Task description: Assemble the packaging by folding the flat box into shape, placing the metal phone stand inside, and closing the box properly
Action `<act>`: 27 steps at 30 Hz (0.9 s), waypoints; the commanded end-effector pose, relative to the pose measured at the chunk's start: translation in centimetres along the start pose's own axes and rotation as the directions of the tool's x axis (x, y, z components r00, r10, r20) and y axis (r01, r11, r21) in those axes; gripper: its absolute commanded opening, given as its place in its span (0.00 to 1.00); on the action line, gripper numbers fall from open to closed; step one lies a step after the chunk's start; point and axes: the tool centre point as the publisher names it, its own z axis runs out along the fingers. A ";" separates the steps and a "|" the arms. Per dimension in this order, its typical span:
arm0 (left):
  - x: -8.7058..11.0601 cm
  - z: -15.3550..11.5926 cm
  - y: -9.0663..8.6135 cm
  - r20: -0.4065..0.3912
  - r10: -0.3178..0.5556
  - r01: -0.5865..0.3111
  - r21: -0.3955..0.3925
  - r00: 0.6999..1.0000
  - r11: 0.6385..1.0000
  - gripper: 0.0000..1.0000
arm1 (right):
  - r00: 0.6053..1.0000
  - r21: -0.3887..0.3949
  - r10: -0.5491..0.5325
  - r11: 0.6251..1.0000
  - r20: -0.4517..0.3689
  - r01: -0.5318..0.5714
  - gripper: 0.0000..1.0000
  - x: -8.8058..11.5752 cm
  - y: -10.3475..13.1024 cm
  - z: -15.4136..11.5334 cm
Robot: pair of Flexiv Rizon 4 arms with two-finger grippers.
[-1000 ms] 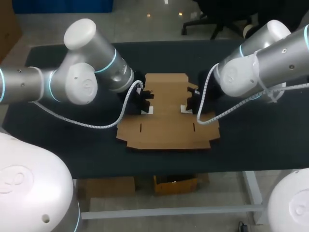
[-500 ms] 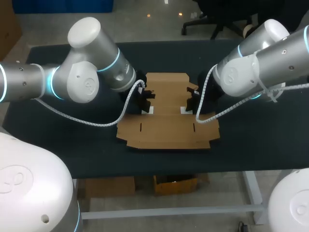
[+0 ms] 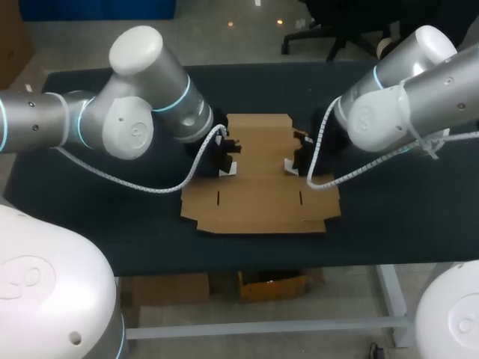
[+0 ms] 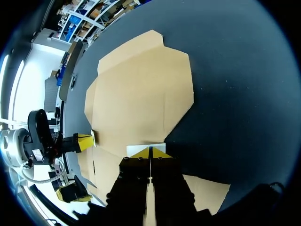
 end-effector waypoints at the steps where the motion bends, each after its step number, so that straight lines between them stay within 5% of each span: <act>1: 0.0 -1.0 0.0 0.019 0.002 -0.002 0.002 1.000 1.000 0.00 | 1.000 0.004 0.004 1.000 -0.003 -0.004 0.00 -0.2 0.0 -1.0; 27: -3.2 -5.2 1.0 0.135 -0.059 0.058 0.010 0.989 0.998 0.00 | 0.997 -0.007 0.080 0.997 0.008 -0.080 0.00 -3.5 -0.4 -5.1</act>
